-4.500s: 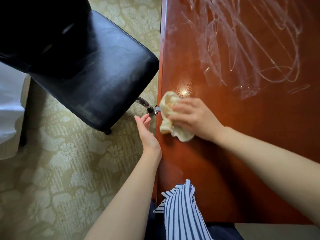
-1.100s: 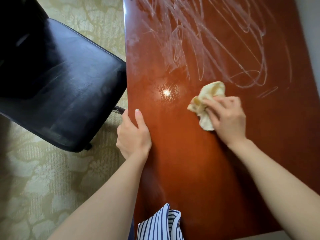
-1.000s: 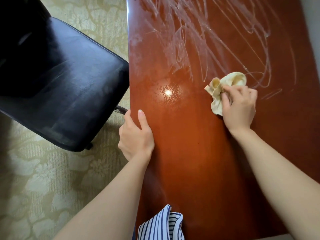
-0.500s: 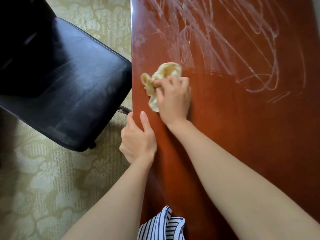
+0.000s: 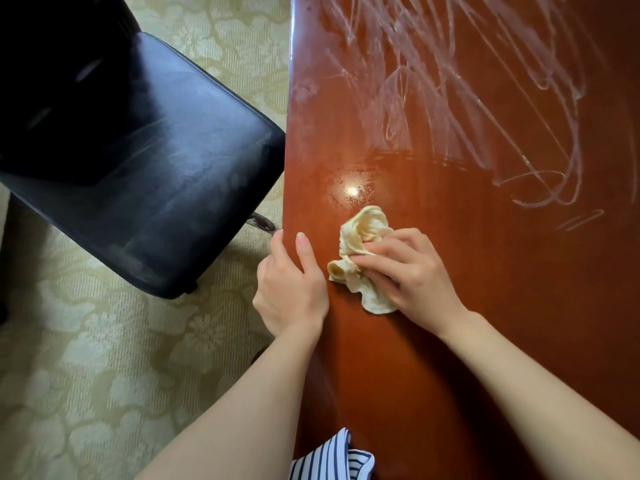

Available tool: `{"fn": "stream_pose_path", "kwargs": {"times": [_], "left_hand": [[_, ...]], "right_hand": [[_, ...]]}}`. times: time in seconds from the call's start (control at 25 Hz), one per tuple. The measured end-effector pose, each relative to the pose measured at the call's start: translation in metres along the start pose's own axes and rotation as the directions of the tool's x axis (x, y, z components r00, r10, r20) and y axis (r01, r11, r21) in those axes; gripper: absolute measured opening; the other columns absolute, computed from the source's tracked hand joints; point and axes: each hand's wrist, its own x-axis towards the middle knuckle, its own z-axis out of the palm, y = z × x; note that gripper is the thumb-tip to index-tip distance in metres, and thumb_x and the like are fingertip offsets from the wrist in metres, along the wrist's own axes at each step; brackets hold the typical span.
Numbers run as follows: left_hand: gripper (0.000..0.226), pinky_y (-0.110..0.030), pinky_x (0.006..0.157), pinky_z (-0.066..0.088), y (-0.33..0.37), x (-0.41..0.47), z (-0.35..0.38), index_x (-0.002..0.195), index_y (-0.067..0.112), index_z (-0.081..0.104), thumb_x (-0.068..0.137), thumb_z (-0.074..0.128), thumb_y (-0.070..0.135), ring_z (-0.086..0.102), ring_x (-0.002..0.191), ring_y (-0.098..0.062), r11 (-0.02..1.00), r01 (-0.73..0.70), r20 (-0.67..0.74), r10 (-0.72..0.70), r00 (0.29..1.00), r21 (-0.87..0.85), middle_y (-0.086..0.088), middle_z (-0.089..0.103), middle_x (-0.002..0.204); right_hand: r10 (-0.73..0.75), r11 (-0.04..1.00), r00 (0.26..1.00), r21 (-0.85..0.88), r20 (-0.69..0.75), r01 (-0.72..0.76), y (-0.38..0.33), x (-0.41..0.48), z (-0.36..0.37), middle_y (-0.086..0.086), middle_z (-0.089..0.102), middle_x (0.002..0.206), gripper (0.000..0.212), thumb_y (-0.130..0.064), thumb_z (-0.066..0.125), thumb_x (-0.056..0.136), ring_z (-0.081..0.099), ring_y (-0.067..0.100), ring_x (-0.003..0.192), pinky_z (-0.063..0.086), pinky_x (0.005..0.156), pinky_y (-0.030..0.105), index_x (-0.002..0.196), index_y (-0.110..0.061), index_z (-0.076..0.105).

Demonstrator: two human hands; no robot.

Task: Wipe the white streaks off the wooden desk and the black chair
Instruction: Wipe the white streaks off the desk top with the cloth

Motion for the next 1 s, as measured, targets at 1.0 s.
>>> {"fn": "stream_pose_path", "kwargs": {"times": [1.0], "left_hand": [[0.062,-0.038,0.086,0.040,0.002,0.000,-0.001,0.139,0.030,0.040,0.090,0.016,0.060,0.057,0.108,-0.023,0.999,0.028,0.012,-0.029,1.000,0.041,-0.003,0.062,0.115]], "right_hand": [[-0.257,0.961,0.915,0.187,0.311,0.206,0.022,0.025,-0.026,-0.006,0.067,0.100,0.017,-0.028,0.060,0.087,0.054,0.020,0.099,0.048,0.077,0.039,0.095,-0.021,0.074]]}}
